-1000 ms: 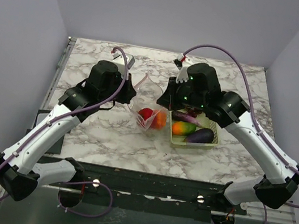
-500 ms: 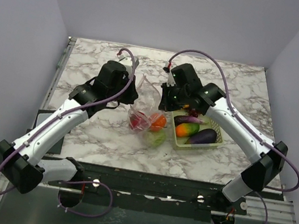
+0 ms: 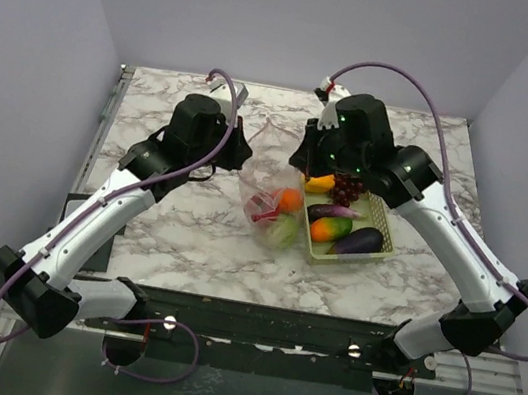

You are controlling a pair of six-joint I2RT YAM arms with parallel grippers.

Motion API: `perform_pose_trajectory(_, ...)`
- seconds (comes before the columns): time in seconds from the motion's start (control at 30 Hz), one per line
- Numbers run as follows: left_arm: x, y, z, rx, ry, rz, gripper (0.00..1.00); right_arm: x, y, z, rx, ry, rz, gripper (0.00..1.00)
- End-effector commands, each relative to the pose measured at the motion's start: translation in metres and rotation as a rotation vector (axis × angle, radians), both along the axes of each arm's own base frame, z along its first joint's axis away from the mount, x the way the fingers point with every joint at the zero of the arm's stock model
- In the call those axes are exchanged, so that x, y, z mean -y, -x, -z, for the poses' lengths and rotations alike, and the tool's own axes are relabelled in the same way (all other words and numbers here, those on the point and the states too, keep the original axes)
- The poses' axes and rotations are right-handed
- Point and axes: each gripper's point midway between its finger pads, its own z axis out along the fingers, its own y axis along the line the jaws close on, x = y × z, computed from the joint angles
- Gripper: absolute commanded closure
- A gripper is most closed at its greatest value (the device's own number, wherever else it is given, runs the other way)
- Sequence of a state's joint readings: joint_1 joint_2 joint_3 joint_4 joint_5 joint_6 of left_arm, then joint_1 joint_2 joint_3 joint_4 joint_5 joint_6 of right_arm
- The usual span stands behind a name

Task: Place the food in the zip-top bag and seal the zipper
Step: Adjust the zipper food storage bag at the center of the board.

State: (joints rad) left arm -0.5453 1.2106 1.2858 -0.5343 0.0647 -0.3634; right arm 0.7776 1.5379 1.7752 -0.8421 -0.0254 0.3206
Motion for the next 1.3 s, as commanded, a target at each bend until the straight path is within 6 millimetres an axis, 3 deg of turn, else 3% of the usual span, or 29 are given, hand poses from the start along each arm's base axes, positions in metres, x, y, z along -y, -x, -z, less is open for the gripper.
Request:
perform_pose_trajectory(0.0, 0.013, 0.002, -0.008, 0.028, 0.077, 0.042, 0.98, 0.013, -0.012, -0.001, 0.073, -0.002, 0.087, 1.00)
perform_pose_trajectory(0.13, 0.019, -0.002, 0.045, -0.083, 0.052, 0.029, 1.00, 0.014, -0.018, 0.063, -0.013, 0.039, 0.117, 0.99)
perform_pose_trajectory(0.23, 0.023, 0.001, 0.066, -0.141, 0.045, 0.043, 1.00, 0.014, -0.017, 0.081, -0.038, 0.048, 0.122, 0.99)
perform_pose_trajectory(0.33, 0.025, 0.000, 0.049, -0.107, 0.064, 0.064, 1.00, 0.013, -0.019, 0.058, 0.005, 0.011, 0.119, 0.99)
perform_pose_trajectory(0.5, 0.024, -0.001, -0.017, 0.032, 0.101, 0.079, 1.00, 0.016, -0.021, -0.008, 0.113, -0.069, 0.125, 0.99)
perform_pose_trajectory(0.6, 0.016, -0.004, -0.044, 0.097, 0.096, 0.054, 1.00, 0.015, -0.019, -0.031, 0.145, -0.109, 0.111, 1.00)
perform_pose_trajectory(0.67, 0.007, -0.009, -0.045, 0.122, 0.066, 0.011, 0.99, 0.012, -0.019, -0.030, 0.141, -0.119, 0.104, 0.99)
perform_pose_trajectory(0.9, -0.010, -0.019, -0.013, 0.089, -0.028, -0.081, 1.00, 0.006, -0.023, -0.004, 0.101, -0.109, 0.117, 0.99)
perform_pose_trajectory(1.27, -0.033, -0.024, -0.048, 0.187, -0.061, -0.175, 1.00, -0.011, -0.029, -0.004, 0.084, -0.155, 0.092, 0.99)
